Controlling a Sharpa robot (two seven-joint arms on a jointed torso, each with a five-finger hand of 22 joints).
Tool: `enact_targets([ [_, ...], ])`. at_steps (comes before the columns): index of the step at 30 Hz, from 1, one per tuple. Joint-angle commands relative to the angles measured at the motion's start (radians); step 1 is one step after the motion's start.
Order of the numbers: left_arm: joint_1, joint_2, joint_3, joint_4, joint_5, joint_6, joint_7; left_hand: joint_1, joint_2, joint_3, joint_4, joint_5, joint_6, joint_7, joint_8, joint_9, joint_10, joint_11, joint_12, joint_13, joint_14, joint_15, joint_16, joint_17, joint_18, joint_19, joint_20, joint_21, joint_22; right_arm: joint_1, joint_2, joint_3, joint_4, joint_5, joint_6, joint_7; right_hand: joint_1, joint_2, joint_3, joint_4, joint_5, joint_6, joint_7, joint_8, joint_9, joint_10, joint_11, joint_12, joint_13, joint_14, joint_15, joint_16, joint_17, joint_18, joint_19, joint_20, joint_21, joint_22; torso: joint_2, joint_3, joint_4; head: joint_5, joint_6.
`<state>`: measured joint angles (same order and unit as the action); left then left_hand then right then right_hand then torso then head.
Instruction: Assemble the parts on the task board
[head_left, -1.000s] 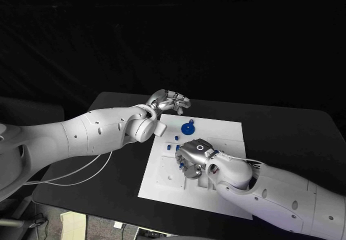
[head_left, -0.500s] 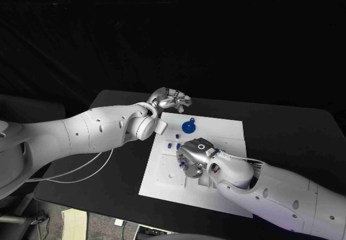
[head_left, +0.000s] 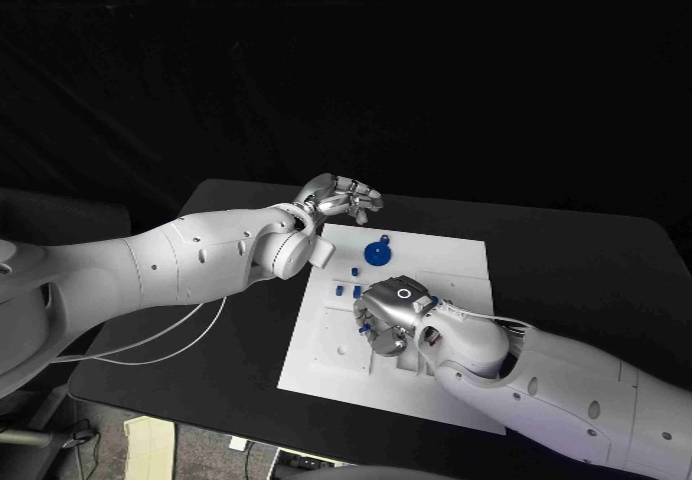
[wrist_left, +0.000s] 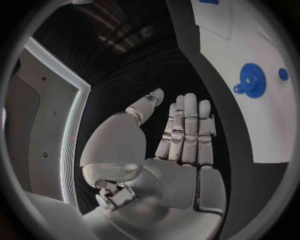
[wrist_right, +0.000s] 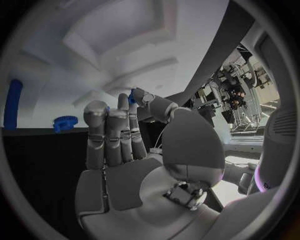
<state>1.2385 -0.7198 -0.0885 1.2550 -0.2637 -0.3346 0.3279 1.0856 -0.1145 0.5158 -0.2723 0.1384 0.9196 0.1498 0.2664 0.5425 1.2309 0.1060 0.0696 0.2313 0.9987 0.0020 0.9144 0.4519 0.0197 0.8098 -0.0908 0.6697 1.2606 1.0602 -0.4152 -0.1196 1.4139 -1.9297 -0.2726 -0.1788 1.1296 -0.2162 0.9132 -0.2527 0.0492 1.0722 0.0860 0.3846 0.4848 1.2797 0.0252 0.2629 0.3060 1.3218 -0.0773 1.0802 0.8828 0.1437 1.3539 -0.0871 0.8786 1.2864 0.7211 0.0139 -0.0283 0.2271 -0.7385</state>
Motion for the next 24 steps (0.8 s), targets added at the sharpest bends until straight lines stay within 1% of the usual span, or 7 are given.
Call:
enact_targets([
  [1,0.002,0.002,0.001,0.001,0.006,0.008,0.009,0.005,0.007,-0.002,-0.003,0.003,-0.004,0.000,0.001,-0.001,-0.008,0.000,0.002,-0.001,0.002,0.005,-0.005,0.001,0.017,0.001,-0.001,-0.004,0.002,-0.003,-0.002,-0.002,0.002,-0.013,0.013,0.003,0.001,0.009,-0.001,-0.004,0.005,0.005,0.005,0.003,0.001,0.006,0.001,0.003,0.002,-0.013,-0.008,0.001,0.001,0.118,0.001,-0.005,0.004,0.001,0.000,0.0002,-0.0004,0.000,-0.001],
  [16,0.002,0.003,0.001,0.000,0.006,0.009,0.010,0.005,0.008,-0.002,-0.003,0.003,-0.004,0.000,0.001,-0.001,-0.008,0.000,0.002,-0.002,0.002,0.005,-0.006,0.003,0.017,0.001,-0.001,-0.005,0.002,-0.003,-0.006,-0.002,0.008,-0.016,0.007,0.001,0.001,0.009,-0.002,-0.006,0.004,0.006,0.005,0.003,0.002,0.007,0.001,0.002,0.004,-0.012,-0.008,0.001,0.001,0.118,0.001,-0.006,0.004,0.001,0.000,-0.0001,-0.0001,-0.001,-0.002],
  [24,0.002,0.002,0.001,0.001,0.006,0.009,0.010,0.005,0.008,-0.002,-0.003,0.003,-0.004,0.000,0.002,-0.001,-0.008,0.000,0.002,-0.002,0.002,0.005,-0.006,0.003,0.017,0.001,0.000,-0.005,0.003,-0.003,-0.009,-0.002,0.013,-0.022,0.018,-0.001,0.000,0.010,-0.002,-0.006,0.004,0.006,0.005,0.003,0.002,0.007,0.001,0.002,0.005,-0.012,-0.008,0.002,0.002,0.118,0.002,-0.006,0.004,0.002,0.000,-0.0002,0.0004,-0.001,-0.003],
])
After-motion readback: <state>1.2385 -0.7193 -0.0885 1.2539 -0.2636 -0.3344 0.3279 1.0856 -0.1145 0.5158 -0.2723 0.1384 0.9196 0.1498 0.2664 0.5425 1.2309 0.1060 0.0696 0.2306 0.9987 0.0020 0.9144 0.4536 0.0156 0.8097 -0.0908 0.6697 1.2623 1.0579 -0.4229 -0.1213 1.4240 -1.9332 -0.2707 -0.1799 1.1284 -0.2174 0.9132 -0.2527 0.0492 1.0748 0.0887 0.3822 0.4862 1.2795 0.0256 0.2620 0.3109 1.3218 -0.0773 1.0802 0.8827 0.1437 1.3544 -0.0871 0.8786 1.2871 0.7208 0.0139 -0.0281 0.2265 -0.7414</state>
